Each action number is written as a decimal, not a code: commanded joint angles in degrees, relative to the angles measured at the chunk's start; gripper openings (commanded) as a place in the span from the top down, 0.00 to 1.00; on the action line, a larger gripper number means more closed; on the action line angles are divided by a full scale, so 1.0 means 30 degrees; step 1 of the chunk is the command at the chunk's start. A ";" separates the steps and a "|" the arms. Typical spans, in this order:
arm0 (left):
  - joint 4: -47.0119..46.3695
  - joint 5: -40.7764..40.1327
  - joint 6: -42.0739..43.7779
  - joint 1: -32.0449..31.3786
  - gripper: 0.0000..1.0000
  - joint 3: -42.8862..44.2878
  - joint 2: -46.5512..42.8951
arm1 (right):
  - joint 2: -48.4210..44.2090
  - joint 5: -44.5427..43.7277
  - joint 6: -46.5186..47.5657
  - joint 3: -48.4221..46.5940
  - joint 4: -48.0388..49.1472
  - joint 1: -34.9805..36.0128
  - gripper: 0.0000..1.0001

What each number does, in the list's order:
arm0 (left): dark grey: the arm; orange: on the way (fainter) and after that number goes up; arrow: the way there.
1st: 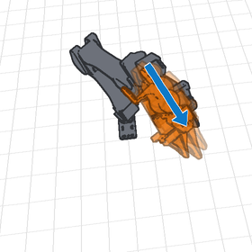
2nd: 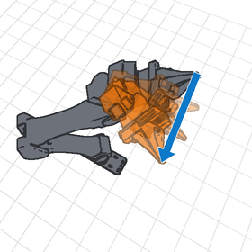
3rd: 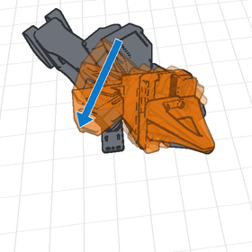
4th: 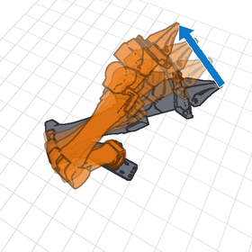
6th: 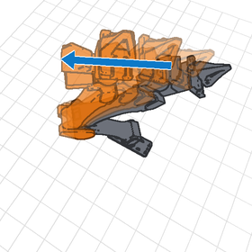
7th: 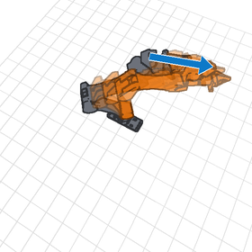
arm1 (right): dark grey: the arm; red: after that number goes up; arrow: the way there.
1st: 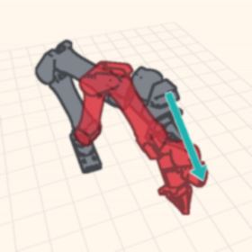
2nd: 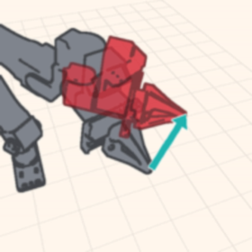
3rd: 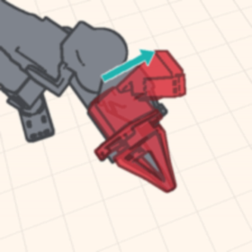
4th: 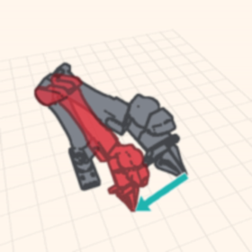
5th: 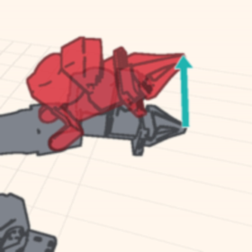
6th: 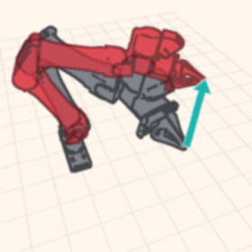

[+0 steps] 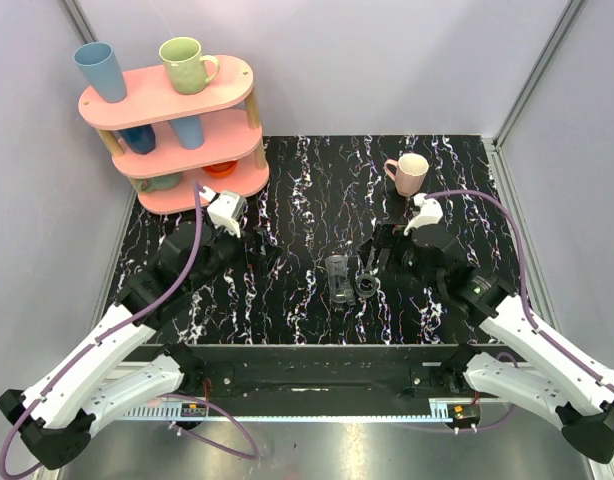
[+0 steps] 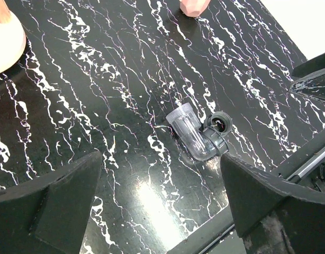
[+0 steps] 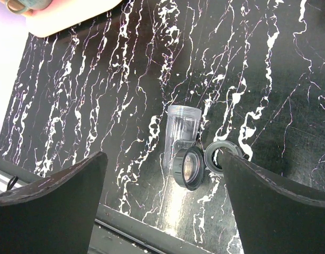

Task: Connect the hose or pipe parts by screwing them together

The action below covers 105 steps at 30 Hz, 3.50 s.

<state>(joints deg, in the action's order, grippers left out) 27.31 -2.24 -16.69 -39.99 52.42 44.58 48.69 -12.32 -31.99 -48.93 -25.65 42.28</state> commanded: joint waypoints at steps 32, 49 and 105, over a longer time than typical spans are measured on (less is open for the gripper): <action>-0.2307 -0.5055 0.0231 0.0028 0.01 -0.1684 -0.4283 | 1.7080 0.2846 0.3719 -0.5428 0.1284 0.0086 0.24; -0.0402 -0.3537 -0.4775 0.0028 0.04 -0.1566 -0.3432 | 1.2342 0.2987 -0.1490 -0.5316 0.4677 -0.0793 0.57; -1.1564 1.0561 -0.8090 -0.0206 0.15 -0.2914 0.6292 | 0.4396 0.8235 -0.7882 0.3829 1.6841 -0.0911 0.67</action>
<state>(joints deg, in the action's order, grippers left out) -4.71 27.29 -40.60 -40.32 41.39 62.39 61.69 9.23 -56.64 -33.82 21.80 39.38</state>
